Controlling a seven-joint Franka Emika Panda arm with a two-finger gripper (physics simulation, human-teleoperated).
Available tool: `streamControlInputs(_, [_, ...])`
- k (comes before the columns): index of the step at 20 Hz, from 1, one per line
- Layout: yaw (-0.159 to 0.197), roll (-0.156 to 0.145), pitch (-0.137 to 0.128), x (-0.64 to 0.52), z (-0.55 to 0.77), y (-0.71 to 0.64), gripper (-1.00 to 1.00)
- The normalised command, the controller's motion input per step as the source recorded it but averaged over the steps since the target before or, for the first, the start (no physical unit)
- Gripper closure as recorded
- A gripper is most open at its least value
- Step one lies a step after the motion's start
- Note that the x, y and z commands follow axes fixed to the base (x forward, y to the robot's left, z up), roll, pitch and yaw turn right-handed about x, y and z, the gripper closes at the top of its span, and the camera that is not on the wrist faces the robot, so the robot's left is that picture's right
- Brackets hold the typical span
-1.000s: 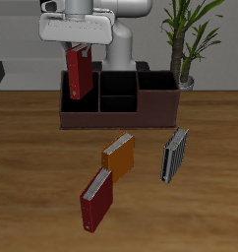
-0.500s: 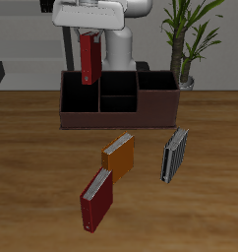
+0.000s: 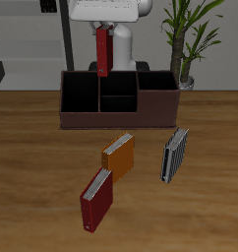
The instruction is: Place the right red book into the back desk caddy's right compartment
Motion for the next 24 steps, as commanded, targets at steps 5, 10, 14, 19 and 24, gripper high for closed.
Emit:
streamControlInputs(5, [0.059, -0.027, 0.017, -0.16, 0.01, 0.34, 1.00])
streamControlInputs(10, [0.060, -0.038, -0.002, -0.16, 0.10, 0.47, 1.00])
streamControlInputs(14, [0.029, 0.060, 0.026, -0.11, 0.01, 0.43, 1.00])
streamControlInputs(19, [0.059, 0.062, 0.022, -0.13, -0.01, 0.63, 1.00])
streamControlInputs(24, [0.045, 0.072, 0.029, -0.09, -0.07, 0.40, 1.00])
